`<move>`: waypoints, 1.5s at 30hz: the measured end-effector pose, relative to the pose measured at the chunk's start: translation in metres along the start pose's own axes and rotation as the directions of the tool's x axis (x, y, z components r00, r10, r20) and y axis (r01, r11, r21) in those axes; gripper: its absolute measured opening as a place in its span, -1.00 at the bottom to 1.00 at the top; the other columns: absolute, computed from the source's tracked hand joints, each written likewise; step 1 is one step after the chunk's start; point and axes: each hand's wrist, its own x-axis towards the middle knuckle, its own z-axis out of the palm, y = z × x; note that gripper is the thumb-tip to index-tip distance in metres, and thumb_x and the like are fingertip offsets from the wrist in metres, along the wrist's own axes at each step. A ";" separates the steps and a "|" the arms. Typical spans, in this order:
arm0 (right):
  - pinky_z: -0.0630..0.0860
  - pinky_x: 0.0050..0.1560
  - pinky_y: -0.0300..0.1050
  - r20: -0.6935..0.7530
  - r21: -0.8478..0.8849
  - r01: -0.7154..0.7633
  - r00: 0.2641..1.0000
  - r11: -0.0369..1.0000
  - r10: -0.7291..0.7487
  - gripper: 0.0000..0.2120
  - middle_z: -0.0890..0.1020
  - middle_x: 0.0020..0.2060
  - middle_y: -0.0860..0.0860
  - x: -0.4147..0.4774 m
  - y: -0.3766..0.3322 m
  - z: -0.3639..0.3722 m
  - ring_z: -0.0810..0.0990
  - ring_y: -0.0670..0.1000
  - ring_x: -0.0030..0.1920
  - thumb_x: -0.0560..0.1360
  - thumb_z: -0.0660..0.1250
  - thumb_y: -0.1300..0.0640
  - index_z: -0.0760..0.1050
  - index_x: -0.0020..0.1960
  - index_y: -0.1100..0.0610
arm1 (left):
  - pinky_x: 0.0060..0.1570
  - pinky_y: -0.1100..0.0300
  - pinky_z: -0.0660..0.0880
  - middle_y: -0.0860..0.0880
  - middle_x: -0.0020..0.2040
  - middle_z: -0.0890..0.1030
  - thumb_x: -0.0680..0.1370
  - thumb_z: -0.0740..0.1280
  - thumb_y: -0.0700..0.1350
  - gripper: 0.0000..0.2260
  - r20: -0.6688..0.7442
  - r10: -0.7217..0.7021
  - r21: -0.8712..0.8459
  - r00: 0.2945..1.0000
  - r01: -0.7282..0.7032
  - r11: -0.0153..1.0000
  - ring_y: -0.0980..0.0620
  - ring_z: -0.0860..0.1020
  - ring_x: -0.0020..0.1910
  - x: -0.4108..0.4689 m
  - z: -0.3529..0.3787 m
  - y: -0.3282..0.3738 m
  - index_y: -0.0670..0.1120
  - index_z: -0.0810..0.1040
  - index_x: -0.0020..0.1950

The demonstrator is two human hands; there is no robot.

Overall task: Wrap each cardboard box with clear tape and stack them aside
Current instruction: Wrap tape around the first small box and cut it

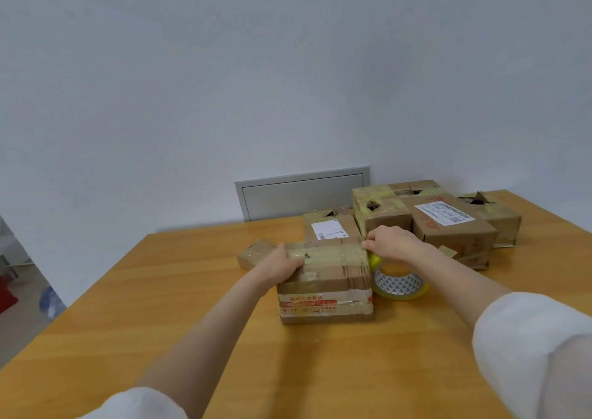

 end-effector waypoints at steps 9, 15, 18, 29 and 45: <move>0.39 -0.25 -0.15 -0.009 0.024 0.033 0.999 0.999 -0.032 -0.70 0.57 -0.17 0.00 -0.002 0.004 -0.001 0.55 0.01 -0.11 0.63 0.13 -0.06 0.54 0.09 0.10 | 0.44 -0.25 -0.16 -0.10 0.57 -0.16 0.49 0.07 0.41 -0.16 0.097 0.344 0.659 0.934 -0.320 0.680 -0.13 -0.15 0.55 -0.007 0.045 0.021 -0.03 -0.15 0.58; 0.45 0.07 -0.16 0.031 0.225 0.120 0.991 0.967 -0.130 -0.50 0.51 0.24 0.00 -0.005 0.034 -0.015 0.49 -0.02 0.14 0.49 0.35 -0.17 0.44 0.33 0.06 | 0.44 -0.27 0.04 -0.12 0.57 0.01 0.37 0.31 0.39 -0.04 0.129 0.374 0.699 0.918 -0.352 0.622 -0.14 0.04 0.54 -0.002 0.027 0.053 -0.02 -0.06 0.57; 0.44 0.23 -0.06 0.138 0.236 0.074 0.985 0.969 -0.109 -0.32 0.42 0.28 -0.03 -0.009 0.053 -0.020 0.44 0.00 0.24 0.39 0.44 -0.22 0.31 0.40 0.01 | 0.45 -0.24 -0.05 -0.10 0.58 -0.10 0.34 0.39 0.35 0.05 0.190 0.417 0.668 0.889 -0.428 0.609 -0.12 -0.11 0.55 0.000 0.037 0.081 0.00 -0.17 0.57; 0.56 0.01 -0.03 -0.057 0.347 0.171 0.985 0.922 -0.161 -0.52 0.53 0.04 0.02 -0.020 0.062 -0.016 0.53 0.00 0.01 0.36 0.46 0.14 0.41 0.23 0.03 | 0.43 -0.16 0.20 -0.06 0.54 -0.05 0.25 0.52 0.28 0.15 0.356 0.269 0.575 0.895 -0.437 0.692 -0.17 0.04 0.51 0.023 0.033 0.093 0.12 -0.23 0.55; 0.53 -0.19 -0.30 -0.299 0.610 0.450 0.893 0.652 -0.337 -0.50 0.56 0.00 -0.05 -0.028 -0.048 -0.087 0.55 -0.08 -0.13 0.43 0.47 0.15 0.44 0.33 -0.05 | 0.27 -0.09 0.45 0.02 0.34 0.47 0.20 0.55 0.28 -0.15 0.028 0.494 -0.413 0.869 -0.440 0.798 0.02 0.48 0.29 -0.011 -0.029 0.005 0.20 0.28 0.42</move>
